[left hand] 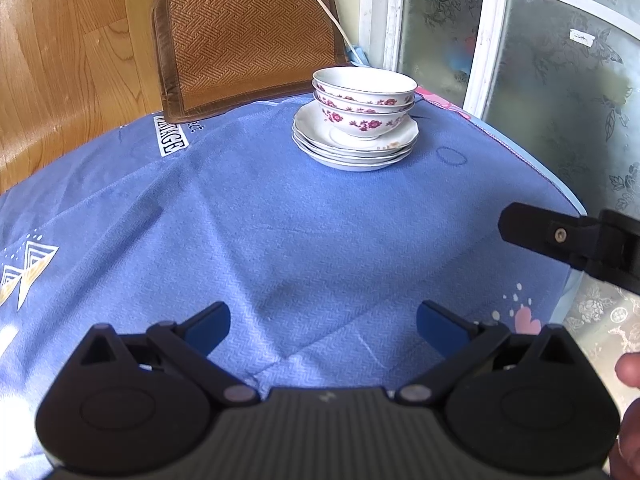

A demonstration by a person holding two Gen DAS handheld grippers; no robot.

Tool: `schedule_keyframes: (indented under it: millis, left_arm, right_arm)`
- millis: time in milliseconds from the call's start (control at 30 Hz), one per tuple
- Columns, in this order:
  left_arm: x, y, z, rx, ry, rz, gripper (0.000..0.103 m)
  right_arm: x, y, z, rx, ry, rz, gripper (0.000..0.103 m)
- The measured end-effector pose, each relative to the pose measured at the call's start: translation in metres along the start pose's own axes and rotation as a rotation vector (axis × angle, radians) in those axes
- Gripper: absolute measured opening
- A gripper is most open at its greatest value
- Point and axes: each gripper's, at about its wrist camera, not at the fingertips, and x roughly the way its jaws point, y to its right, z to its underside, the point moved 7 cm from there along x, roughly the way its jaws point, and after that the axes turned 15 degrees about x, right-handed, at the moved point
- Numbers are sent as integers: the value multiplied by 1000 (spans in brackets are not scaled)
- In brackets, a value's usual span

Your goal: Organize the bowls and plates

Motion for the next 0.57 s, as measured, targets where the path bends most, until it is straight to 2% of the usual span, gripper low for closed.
schedule_keyframes:
  millis: [400,567]
  left_arm:
    - [-1,-1,0,-6,10,0,103]
    - [-7,-5,-2,-15,41,-2,103]
  right_arm:
    - [-1,1,1,-2,9,4,97]
    - [-8,-2,-2,-36,68,24,97]
